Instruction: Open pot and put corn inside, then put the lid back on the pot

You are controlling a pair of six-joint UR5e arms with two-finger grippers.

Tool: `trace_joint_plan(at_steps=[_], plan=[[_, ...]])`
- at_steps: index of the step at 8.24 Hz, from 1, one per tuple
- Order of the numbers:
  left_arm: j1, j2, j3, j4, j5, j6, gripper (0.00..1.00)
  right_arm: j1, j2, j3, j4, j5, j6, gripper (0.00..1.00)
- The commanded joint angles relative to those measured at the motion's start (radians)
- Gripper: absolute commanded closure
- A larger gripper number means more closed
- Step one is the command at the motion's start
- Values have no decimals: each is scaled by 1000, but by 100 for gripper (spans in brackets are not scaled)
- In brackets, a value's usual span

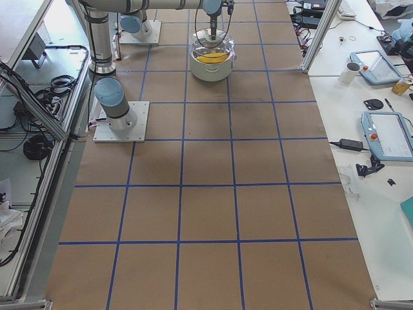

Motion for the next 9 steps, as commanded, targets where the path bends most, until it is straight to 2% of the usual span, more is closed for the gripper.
trace_joint_plan(at_steps=[1, 4, 9], plan=[[9, 30, -40, 0, -1, 6, 0, 3, 10, 19, -47, -11, -12, 94], [8, 62, -105, 4, -6, -12, 0, 3, 27, 24, -54, -35, -18, 96], [8, 54, -105, 7, -7, -6, 0, 1, 30, 34, -50, -40, -20, 96]])
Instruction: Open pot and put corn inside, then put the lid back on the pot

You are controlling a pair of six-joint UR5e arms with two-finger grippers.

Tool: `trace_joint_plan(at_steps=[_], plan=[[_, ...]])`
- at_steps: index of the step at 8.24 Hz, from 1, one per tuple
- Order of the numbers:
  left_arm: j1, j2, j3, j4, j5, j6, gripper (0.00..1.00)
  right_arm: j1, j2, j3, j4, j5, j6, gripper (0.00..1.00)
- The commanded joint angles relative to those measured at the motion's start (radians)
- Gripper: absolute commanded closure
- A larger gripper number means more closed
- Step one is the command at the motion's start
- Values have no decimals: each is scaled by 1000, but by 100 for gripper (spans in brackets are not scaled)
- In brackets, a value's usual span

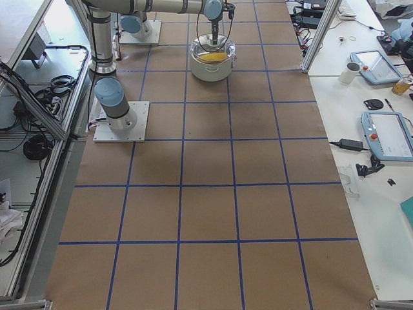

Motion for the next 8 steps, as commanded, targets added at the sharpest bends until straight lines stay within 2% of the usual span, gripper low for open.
trace_joint_plan(at_steps=[1, 8], plan=[[0, -6, -1, 0, 0, -10, 0, -3, 0, 3, 3, -3, -5, 96], [0, -12, -1, 2, 1, -11, 0, -18, -3, 3, 17, 16, 0, 96]])
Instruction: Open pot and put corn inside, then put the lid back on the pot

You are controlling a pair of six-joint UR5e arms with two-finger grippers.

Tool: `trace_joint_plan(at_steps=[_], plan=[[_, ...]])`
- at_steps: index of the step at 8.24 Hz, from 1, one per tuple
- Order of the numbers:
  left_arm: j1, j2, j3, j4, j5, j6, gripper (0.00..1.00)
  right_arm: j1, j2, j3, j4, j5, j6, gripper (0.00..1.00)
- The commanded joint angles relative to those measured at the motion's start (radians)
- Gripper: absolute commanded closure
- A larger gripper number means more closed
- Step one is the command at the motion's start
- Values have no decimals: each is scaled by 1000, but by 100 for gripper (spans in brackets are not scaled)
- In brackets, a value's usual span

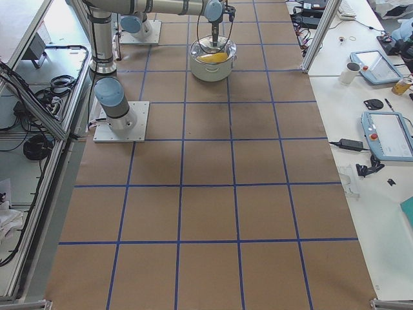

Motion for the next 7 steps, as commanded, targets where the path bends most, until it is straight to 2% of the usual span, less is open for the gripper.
trace_joint_plan(at_steps=[1, 5, 7], plan=[[0, 3, 0, 0, 2, 11, 0, -2, -2, 0, 3, 9, 3, 96], [0, 15, 0, -1, 2, 16, 0, -2, -5, 0, 11, 10, 12, 96], [0, 3, 0, 2, 0, 20, 0, -2, -5, 0, 9, 41, 20, 96]])
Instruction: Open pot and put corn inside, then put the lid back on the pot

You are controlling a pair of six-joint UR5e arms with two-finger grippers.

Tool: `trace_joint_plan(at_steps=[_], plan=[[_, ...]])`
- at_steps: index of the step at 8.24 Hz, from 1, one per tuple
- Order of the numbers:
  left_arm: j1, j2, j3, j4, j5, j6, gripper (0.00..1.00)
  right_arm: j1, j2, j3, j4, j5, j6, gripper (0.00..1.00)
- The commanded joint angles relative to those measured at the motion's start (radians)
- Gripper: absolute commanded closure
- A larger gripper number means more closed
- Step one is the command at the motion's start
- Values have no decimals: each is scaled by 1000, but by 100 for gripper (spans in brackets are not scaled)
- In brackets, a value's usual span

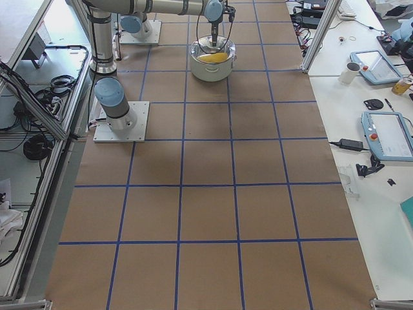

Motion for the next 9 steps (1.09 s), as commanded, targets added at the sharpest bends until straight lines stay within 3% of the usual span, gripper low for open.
trace_joint_plan(at_steps=[1, 7, 9], plan=[[0, -11, 0, 3, -1, 4, 0, 0, -1, 0, -1, 26, 5, 96], [0, 21, 9, 26, -7, 23, 0, -2, 3, 0, 25, 32, -12, 94], [5, 44, 2, -2, -10, 23, 0, -2, 4, 0, 13, 32, -15, 80]])
